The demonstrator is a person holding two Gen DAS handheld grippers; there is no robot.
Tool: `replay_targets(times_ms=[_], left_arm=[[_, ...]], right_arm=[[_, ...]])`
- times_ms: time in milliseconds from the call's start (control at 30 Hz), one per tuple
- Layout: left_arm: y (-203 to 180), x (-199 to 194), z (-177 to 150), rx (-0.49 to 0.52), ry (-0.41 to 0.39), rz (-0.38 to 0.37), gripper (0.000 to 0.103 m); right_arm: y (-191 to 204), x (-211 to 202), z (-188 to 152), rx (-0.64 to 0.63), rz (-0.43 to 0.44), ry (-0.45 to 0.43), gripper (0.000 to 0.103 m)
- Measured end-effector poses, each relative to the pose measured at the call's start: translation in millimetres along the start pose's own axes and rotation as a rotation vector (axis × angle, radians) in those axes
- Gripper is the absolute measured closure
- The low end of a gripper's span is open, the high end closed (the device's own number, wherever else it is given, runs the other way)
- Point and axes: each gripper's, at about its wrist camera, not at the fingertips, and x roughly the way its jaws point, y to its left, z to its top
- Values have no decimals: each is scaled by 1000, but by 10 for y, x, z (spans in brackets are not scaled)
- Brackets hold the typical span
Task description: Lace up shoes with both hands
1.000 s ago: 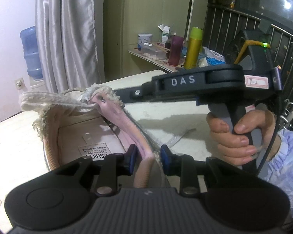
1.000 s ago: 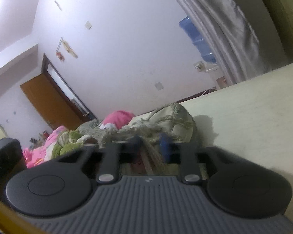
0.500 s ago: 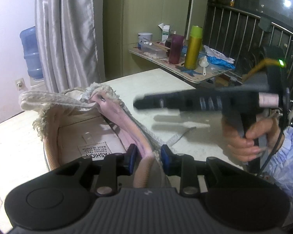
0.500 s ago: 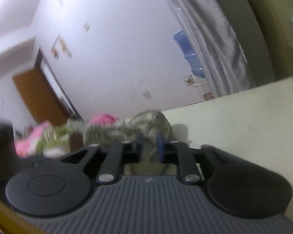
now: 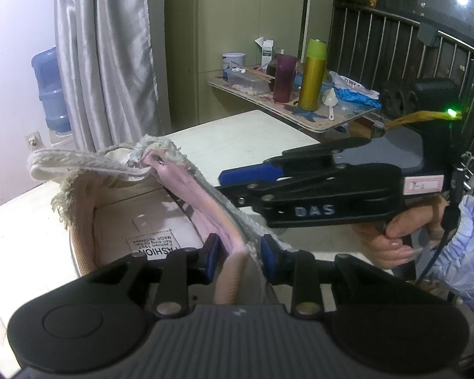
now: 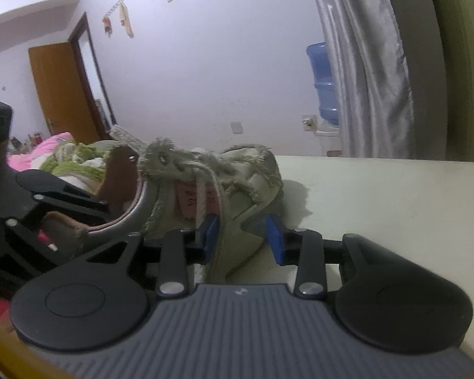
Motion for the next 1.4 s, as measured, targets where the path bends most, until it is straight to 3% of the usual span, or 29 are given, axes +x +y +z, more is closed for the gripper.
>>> replay_targets(times_ms=[67, 100, 133, 233, 367, 400, 500, 633, 700, 733, 833, 1067, 1200, 1267, 1400], left_arm=[[-8, 2, -6, 3, 0, 3, 71], [-8, 2, -5, 3, 1, 3, 71], [-9, 1, -4, 2, 2, 4, 71], [-6, 3, -1, -1, 4, 4, 71], [-9, 6, 5, -3, 6, 6, 70], [-10, 4, 4, -3, 7, 6, 71], [-15, -2, -9, 1, 6, 11, 70], [37, 10, 8, -7, 7, 7, 70], [145, 14, 43, -9, 6, 4, 70], [152, 9, 44, -12, 5, 4, 70], [168, -66, 53, -25, -6, 5, 70], [-16, -690, -24, 43, -105, 66, 56], [-79, -1033, -204, 34, -167, 98, 56], [-110, -1169, -298, 15, -184, 101, 54], [-134, -1322, -487, -21, -201, 57, 54]], right_arm=[[15, 33, 19, 17, -4, 12, 84], [13, 40, 48, 55, 30, 30, 103], [56, 36, 67, 74, 10, 36, 103], [389, 5, 53, -88, -249, -18, 103], [415, -146, 38, -131, -466, -105, 103], [369, -216, 18, -143, -568, -129, 103], [2, -535, -39, -22, -681, -144, 103], [-299, -994, -267, -15, -970, -139, 103], [-527, -1363, -408, 156, -920, -121, 103], [-565, -1480, -481, 184, -945, -114, 103], [-500, -1714, -699, 187, -986, -83, 102], [41, -1841, -1002, 198, -826, -31, 100], [328, -1846, -1028, 226, -630, -35, 74], [486, -1815, -1016, 214, -560, -32, 70], [719, -1793, -1038, 228, -502, -39, 61]])
